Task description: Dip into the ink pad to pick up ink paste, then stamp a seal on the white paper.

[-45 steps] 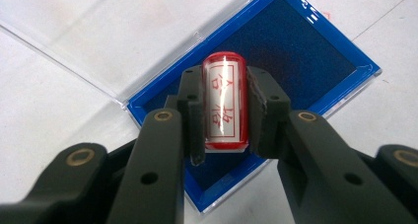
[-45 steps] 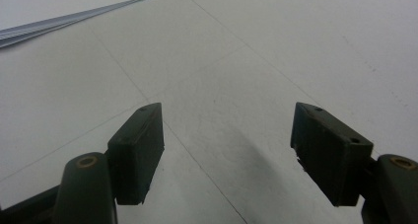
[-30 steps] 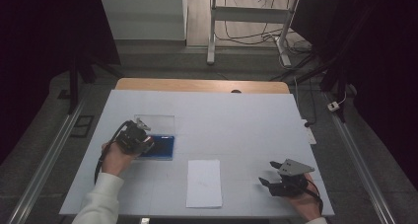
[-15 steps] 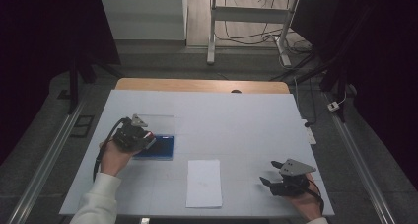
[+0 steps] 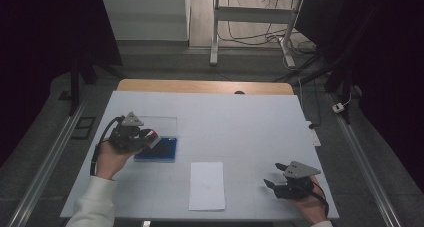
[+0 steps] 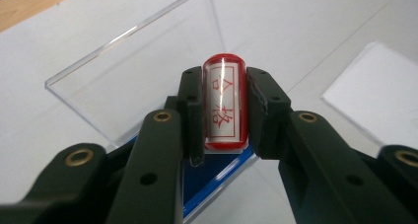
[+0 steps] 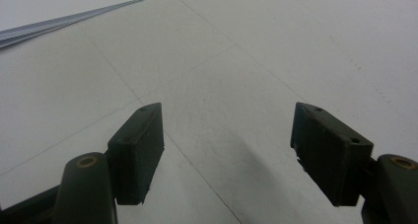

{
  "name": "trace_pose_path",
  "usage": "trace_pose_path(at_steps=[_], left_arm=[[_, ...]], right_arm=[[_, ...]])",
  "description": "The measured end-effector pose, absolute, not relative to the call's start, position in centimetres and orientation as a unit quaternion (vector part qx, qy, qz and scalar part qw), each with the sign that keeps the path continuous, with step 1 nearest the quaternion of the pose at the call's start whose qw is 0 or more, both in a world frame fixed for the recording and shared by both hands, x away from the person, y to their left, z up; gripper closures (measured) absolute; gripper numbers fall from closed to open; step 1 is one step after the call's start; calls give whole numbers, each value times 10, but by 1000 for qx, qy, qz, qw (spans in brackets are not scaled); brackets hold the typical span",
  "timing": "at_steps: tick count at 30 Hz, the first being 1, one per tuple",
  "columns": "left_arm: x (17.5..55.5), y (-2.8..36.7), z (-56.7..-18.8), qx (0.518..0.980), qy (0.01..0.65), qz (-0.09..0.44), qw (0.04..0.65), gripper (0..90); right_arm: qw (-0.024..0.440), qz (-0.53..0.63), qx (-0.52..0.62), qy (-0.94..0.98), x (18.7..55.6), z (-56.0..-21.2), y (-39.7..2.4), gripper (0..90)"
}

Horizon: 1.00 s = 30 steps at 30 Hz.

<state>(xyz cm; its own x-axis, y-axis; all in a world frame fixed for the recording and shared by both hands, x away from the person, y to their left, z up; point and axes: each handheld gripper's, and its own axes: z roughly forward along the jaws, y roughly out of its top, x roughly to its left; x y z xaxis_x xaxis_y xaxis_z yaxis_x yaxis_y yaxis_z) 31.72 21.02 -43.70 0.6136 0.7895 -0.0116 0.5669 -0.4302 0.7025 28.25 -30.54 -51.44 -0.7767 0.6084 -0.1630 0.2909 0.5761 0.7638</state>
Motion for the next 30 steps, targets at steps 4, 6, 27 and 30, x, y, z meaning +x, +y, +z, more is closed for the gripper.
trace_pose_path(at_steps=[4, 6, 27, 30], left_arm=[[313, 210, -432, 828, 401, 151, 363, 705], [311, 209, -429, 826, 396, 147, 373, 705], [302, 192, -417, 829, 356, 119, 415, 705], [300, 188, -415, 831, 349, 118, 416, 705]], right_arm=[[209, 380, 258, 864, 282, -514, -304, 281], [209, 379, 258, 864, 282, -514, -304, 280], [211, 376, 260, 864, 282, -515, -305, 284], [211, 376, 260, 864, 282, -515, -305, 284]])
